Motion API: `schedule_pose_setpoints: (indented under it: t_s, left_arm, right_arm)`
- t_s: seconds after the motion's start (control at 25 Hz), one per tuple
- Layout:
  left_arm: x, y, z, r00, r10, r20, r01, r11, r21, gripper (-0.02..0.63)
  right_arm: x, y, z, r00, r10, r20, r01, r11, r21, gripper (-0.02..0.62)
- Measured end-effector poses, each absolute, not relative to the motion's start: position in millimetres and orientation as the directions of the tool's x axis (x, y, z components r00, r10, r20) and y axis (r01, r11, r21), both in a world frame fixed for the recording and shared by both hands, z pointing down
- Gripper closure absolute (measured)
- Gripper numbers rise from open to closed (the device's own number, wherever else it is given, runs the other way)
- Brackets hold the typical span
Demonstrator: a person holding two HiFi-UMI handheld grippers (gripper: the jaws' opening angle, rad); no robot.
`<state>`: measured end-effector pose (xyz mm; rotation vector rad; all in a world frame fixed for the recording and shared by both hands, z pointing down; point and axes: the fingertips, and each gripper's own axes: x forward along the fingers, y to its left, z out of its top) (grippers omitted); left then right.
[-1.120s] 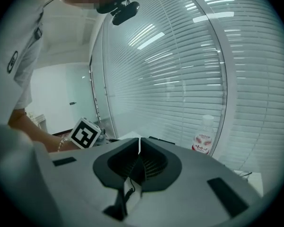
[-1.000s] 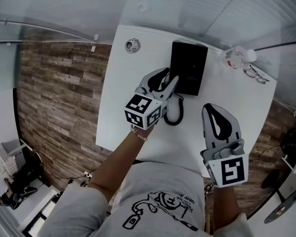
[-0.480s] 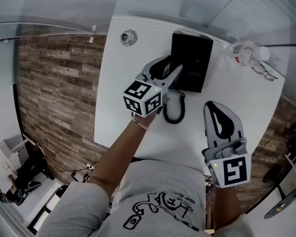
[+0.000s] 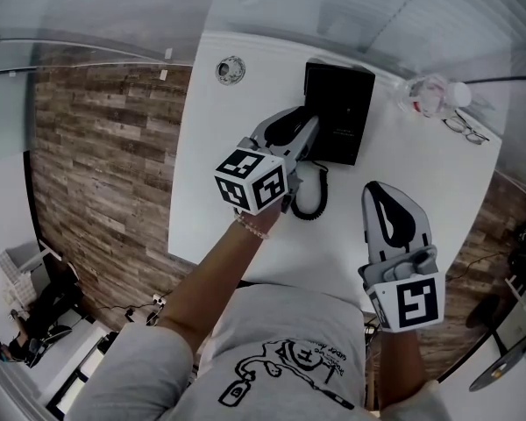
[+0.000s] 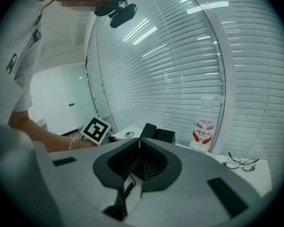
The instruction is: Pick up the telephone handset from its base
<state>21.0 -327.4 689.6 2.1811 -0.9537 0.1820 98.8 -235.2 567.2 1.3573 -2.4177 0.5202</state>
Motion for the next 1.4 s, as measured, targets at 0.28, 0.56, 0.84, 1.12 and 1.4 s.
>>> schedule_pose_setpoints:
  t_s: [0.28,0.56,0.84,1.12,1.4]
  left_arm:
    - [23.4,-325.4,664.7,0.717,-0.591,0.371,-0.681,-0.479,0.554,0.54]
    - [17.6,-312.7,628.0,0.72,-0.609,0.333,-0.673,-0.495,0.551,0.54]
    - [7.2,-287.4,564.7,0.728,-0.634,0.261,-0.653,-0.527,0.543,0.541]
    - [-0.7,-255.5,494.4,0.736,-0.655,0.169,-0.629,-0.569,0.53,0.543]
    - [-11.0,-219.5,428.2,0.739,-0.669,0.08,-0.603,-0.603,0.522,0.543]
  right_arm:
    - [106.3,-229.6,552.1,-0.485,-0.765,0.424,-0.87,0.47,-0.146,0.584]
    - [113.3,-221.6,530.7,-0.467,-0.789,0.399,-0.881,0.455,-0.131,0.584]
    - [114.3,-208.1,491.7,-0.457,-0.819,0.347,-0.886,0.453,-0.099,0.584]
    - [115.6,-190.4,448.7,-0.45,-0.843,0.294,-0.889,0.454,-0.058,0.584]
    - [111.7,-166.7,400.3,-0.449,-0.862,0.233,-0.89,0.453,-0.039,0.584]
